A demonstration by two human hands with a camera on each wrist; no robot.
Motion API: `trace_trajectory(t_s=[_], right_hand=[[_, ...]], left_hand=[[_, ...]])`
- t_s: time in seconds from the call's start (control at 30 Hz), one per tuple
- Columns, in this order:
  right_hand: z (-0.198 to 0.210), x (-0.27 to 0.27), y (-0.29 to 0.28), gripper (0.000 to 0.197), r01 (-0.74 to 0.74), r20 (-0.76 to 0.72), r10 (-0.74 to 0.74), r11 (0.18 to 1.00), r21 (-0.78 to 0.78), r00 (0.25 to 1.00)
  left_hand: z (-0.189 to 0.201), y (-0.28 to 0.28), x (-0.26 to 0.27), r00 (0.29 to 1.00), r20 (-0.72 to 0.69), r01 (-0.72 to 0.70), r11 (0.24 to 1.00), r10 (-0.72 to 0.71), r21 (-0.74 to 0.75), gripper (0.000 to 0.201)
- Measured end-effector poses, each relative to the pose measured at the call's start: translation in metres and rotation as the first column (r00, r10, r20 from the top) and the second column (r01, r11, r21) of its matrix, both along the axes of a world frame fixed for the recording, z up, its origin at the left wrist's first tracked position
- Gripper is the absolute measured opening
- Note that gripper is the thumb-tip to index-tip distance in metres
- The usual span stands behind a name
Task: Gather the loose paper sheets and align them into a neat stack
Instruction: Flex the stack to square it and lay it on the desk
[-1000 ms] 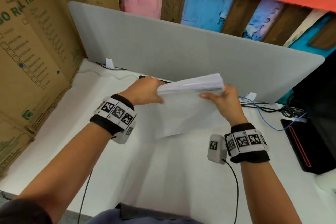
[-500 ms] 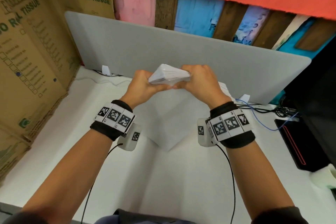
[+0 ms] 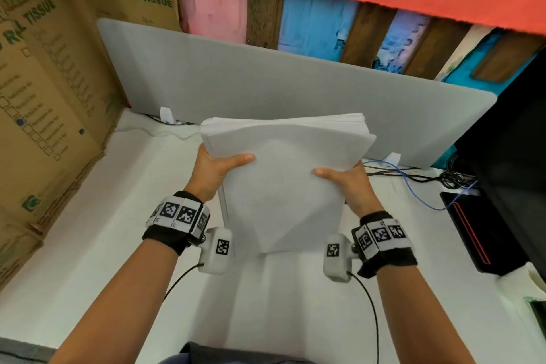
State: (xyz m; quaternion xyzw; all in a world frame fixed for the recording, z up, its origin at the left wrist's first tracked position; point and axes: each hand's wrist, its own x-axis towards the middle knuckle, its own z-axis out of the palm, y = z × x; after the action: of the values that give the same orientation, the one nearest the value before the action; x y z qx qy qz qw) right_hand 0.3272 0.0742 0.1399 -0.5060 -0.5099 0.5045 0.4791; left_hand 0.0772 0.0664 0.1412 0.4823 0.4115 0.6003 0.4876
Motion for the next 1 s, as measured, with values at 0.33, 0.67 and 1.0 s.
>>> trace_trajectory(t_s=[0.33, 0.67, 1.0], right_hand=[[-0.001, 0.003, -0.009, 0.048, 0.082, -0.119, -0.07, 0.992, 0.096, 0.99], [-0.031, -0.002, -0.021, 0.056, 0.106, -0.116, -0.101, 0.994, 0.033, 0.988], [-0.039, -0.004, -0.023, 0.03, 0.215, -0.134, -0.211, 0.976, 0.021, 0.968]], left_hand=[[0.0, 0.006, 0.011, 0.992, -0.043, 0.116, 0.993, -0.118, -0.033, 0.074], [-0.024, 0.003, 0.012, 0.981, -0.078, 0.163, 0.975, -0.176, -0.153, 0.075], [-0.033, 0.001, 0.02, 0.984, -0.113, 0.12, 0.977, -0.141, -0.175, 0.037]])
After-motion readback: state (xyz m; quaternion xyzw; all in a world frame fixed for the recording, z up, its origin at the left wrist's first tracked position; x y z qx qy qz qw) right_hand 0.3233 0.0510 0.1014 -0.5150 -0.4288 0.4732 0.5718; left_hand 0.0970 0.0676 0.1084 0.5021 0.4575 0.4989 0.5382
